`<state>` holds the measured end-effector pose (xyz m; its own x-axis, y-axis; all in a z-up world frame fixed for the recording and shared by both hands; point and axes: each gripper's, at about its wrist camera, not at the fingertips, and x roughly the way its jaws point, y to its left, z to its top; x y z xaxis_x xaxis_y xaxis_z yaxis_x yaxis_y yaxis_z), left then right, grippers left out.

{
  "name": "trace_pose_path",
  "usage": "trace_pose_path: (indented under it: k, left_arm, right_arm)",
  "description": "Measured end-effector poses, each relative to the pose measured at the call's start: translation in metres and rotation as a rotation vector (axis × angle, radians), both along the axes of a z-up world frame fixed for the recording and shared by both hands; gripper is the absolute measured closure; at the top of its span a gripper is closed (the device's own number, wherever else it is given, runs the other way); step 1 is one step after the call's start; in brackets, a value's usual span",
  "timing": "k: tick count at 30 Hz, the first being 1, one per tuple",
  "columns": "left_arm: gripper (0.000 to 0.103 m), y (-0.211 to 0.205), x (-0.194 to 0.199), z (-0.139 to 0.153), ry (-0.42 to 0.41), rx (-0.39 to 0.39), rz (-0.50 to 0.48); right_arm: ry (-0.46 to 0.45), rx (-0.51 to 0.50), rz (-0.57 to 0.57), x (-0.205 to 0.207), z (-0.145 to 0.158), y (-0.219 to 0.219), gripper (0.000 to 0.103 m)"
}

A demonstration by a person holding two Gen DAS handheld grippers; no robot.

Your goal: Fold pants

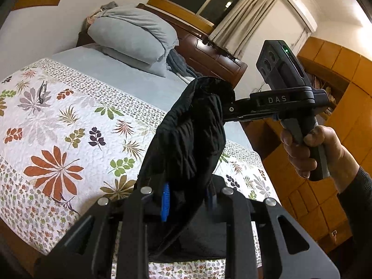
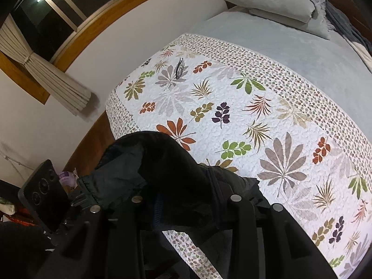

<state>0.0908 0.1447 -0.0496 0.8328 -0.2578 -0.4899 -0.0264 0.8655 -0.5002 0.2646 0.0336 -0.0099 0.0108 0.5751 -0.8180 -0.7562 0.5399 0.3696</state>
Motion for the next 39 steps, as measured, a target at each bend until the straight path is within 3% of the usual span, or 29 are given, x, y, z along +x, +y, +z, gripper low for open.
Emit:
trace_pose_path:
  k: [23, 39]
  left_arm:
    - [0.081, -0.071, 0.017, 0.012, 0.003, 0.114, -0.078]
    - [0.081, -0.132, 0.034, 0.002, 0.02, 0.187, -0.172]
  right_arm:
    - [-0.01, 0.064, -0.028, 0.009, -0.012, -0.077, 0.067]
    - [-0.008, 0.087, -0.052, 0.018, -0.035, -0.14, 0.066]
